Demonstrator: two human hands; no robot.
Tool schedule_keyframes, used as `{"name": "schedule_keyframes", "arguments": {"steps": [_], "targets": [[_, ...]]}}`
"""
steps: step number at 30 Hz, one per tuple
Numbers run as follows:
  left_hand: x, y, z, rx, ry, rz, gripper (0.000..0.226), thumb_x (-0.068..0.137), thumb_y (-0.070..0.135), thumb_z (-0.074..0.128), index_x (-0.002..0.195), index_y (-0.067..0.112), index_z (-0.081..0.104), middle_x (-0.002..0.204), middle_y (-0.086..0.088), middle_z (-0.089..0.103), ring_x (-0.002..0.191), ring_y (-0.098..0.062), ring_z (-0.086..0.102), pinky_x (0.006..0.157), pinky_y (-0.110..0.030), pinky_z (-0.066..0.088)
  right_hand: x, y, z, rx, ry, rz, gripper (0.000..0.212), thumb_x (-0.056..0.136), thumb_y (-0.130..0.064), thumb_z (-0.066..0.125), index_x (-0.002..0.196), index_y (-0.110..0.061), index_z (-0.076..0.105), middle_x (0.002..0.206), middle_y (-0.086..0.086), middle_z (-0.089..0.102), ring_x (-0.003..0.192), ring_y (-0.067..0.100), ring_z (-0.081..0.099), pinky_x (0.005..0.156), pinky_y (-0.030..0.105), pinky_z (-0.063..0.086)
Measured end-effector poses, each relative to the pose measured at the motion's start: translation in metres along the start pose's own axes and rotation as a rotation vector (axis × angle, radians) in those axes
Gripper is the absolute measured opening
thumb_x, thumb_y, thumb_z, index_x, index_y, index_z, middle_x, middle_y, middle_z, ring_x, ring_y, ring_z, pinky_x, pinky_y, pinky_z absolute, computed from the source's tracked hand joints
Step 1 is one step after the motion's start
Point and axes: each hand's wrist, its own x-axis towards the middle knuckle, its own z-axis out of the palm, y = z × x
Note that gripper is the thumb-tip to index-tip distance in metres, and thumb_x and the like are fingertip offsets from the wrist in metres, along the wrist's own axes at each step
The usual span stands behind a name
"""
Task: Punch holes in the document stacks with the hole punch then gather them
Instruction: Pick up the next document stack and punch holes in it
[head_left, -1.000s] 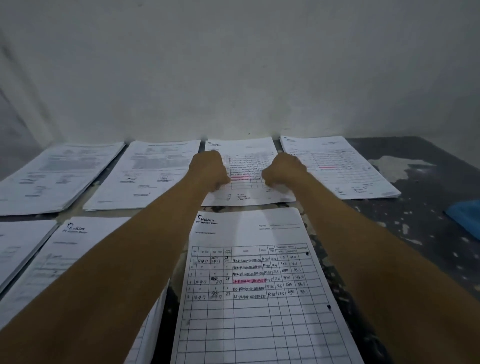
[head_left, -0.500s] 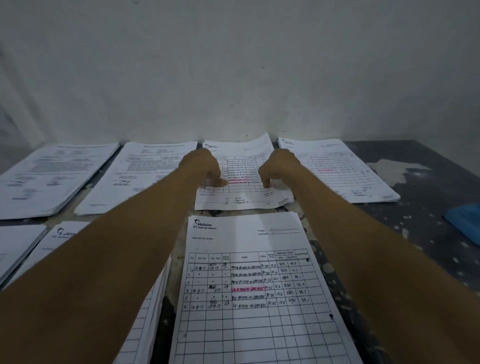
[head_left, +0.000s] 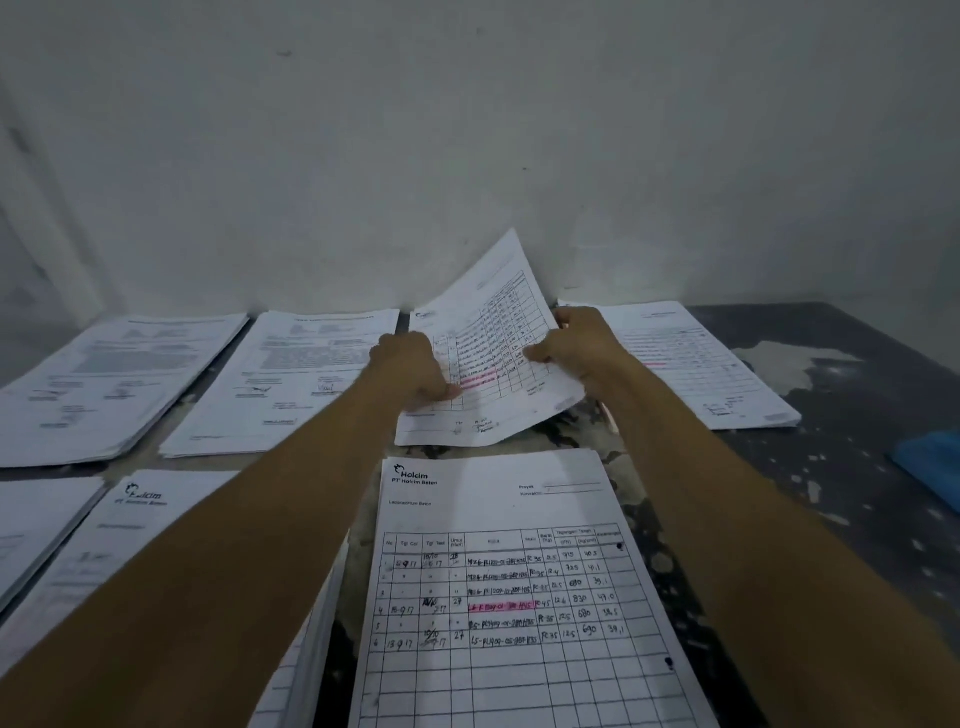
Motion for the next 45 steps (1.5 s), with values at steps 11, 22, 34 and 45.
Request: {"name": "schedule_keyframes", "arguments": {"steps": [11, 22, 34, 45], "targets": [[0.009, -0.006, -0.017, -0.963, 0.396, 0.056, 0.059, 0.086, 0.051, 0.067, 0.124, 0.008, 0.053, 0.117, -0.004, 0.063, 0.103, -0.02, 0.062, 0.081, -0.033, 0.055, 0.002, -0.003, -0.018, 0.301, 0.079, -0.195, 0.04, 0.075, -0.007, 0.084, 0.108, -0.022, 0.067, 0.1, -0.011, 0.074, 0.087, 0.004, 0.071, 0.068, 0.018, 0.057], [0.009, 0.006, -0.027, -1.168, 0.776, 0.179, 0.038, 0.099, 0.05, 0.043, 0.101, 0.013, 0.043, 0.08, 0.009, 0.051, 0.067, 0.007, 0.051, 0.058, -0.012, 0.044, 0.003, -0.01, -0.017, 0.3, 0.113, -0.298, 0.039, 0.074, -0.001, 0.082, 0.1, -0.025, 0.067, 0.089, -0.016, 0.074, 0.081, 0.002, 0.072, 0.063, 0.018, 0.057], [-0.003, 0.012, -0.03, -1.106, 0.849, 0.317, 0.031, 0.103, 0.039, 0.042, 0.078, 0.022, 0.034, 0.067, 0.009, 0.036, 0.053, -0.001, 0.031, 0.048, -0.014, 0.03, -0.001, -0.021, -0.016, 0.291, 0.212, -0.358, 0.03, 0.088, -0.014, 0.073, 0.117, -0.015, 0.069, 0.107, -0.009, 0.073, 0.093, 0.002, 0.069, 0.078, 0.017, 0.056], [-0.008, 0.018, -0.043, -1.141, 0.862, 0.371, 0.02, 0.104, 0.04, 0.041, 0.09, 0.025, 0.045, 0.076, 0.012, 0.054, 0.06, 0.005, 0.048, 0.053, -0.017, 0.044, -0.01, -0.034, -0.022, 0.29, 0.226, -0.333, 0.033, 0.088, -0.02, 0.073, 0.12, -0.017, 0.067, 0.109, -0.009, 0.072, 0.096, 0.003, 0.066, 0.082, 0.025, 0.054]]}}
